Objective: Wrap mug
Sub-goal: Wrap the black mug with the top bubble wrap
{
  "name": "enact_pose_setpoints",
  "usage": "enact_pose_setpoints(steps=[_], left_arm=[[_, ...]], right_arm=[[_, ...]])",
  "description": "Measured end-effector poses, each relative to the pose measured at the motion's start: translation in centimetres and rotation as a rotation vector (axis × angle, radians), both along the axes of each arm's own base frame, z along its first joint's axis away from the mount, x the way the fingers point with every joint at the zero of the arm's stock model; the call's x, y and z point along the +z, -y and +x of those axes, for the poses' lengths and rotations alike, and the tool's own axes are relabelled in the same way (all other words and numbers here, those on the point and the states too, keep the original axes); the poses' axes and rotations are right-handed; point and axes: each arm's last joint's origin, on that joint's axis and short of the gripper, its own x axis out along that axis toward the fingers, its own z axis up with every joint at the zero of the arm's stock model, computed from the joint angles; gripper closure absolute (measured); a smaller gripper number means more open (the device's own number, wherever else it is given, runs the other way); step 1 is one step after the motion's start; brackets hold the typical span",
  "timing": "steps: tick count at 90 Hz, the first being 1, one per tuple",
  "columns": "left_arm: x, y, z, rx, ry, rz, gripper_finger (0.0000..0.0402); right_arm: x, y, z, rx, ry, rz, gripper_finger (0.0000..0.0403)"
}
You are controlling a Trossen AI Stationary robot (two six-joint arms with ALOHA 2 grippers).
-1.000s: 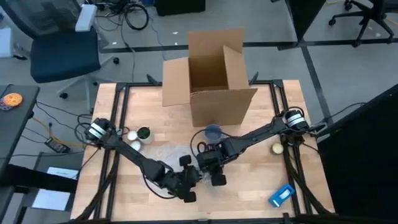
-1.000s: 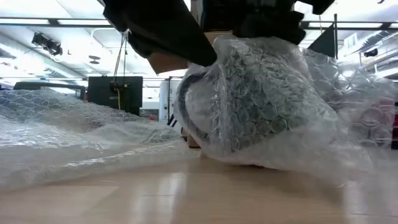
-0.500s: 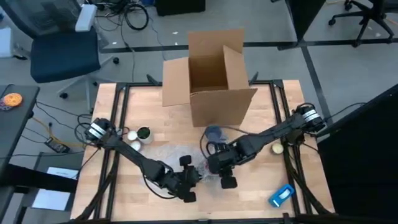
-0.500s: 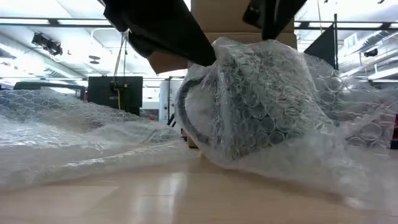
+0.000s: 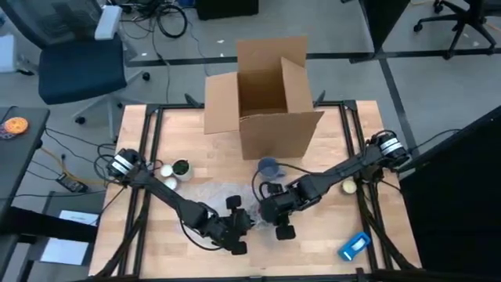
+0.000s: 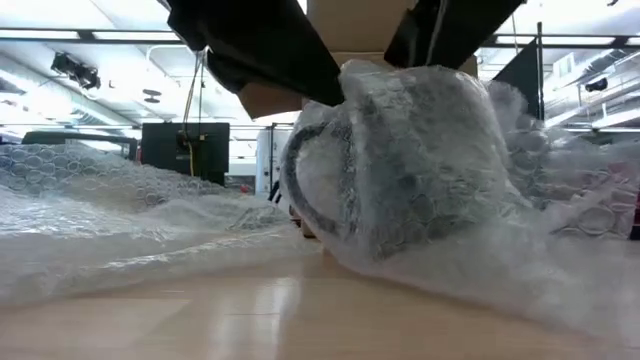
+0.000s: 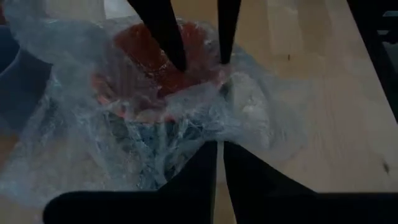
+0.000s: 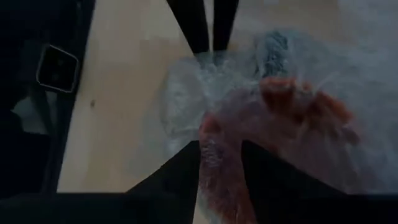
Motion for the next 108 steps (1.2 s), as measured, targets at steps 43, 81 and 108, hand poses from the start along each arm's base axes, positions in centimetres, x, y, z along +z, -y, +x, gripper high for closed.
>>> enact_pose_setpoints(steps=[43,81,108], left_arm=[[0.2,0.0,0.2,0.008,0.029,-0.007,0.0387],[0.2,-0.1,0.2,0.009,0.029,-0.001,0.0387],[0.2,-0.2,0.3,0.003,0.026,0.018,0.0387]], right_arm=[[-0.9,2.2,1.1,-0.005,0.061,-0.048,0.0305],[-2.1,3.9,1.2,-0.054,0.061,-0.072,0.0305],[3.2,3.3,-0.6,-0.033,0.142,-0.036,0.0305]])
